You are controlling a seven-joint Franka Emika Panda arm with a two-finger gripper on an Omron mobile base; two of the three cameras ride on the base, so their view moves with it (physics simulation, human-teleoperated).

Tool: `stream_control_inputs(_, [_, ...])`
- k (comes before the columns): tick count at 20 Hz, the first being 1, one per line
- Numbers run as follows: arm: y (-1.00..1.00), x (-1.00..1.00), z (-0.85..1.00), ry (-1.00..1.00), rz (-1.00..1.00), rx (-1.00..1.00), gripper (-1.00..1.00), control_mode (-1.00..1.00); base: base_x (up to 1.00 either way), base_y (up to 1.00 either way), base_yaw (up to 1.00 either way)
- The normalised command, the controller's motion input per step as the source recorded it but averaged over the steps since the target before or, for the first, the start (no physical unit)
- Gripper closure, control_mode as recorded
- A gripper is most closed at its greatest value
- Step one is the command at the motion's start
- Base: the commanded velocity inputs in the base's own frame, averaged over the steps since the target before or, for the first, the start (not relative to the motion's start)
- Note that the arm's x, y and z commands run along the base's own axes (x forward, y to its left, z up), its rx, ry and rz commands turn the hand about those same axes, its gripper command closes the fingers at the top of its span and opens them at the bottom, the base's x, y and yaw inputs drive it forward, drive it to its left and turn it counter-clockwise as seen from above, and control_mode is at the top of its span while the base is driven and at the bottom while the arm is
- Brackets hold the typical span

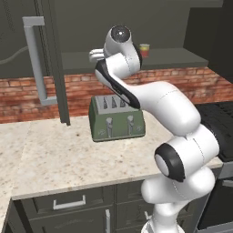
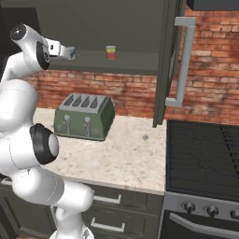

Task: Restock the canned food cabinet by taking the new fresh canned food from the counter and placing it in the cabinet. Then, take the old canned food from the cabinet and place it on the counter.

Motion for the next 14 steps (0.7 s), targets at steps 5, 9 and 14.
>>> stream_control_inputs(5, [-0.05, 0.12, 0.00, 0.00, 0.00, 0.00, -1.00, -1.00, 0.00, 0.00, 0.00])
stream_control_inputs(9, [-0.08, 0.17, 0.00, 0.00, 0.00, 0.00, -1.00, -1.00, 0.00, 0.00, 0.00])
stream_control_inputs(14, [-0.03, 0.20, 0.00, 0.00, 0.00, 0.01, -1.00, -1.00, 0.00, 0.00, 0.00])
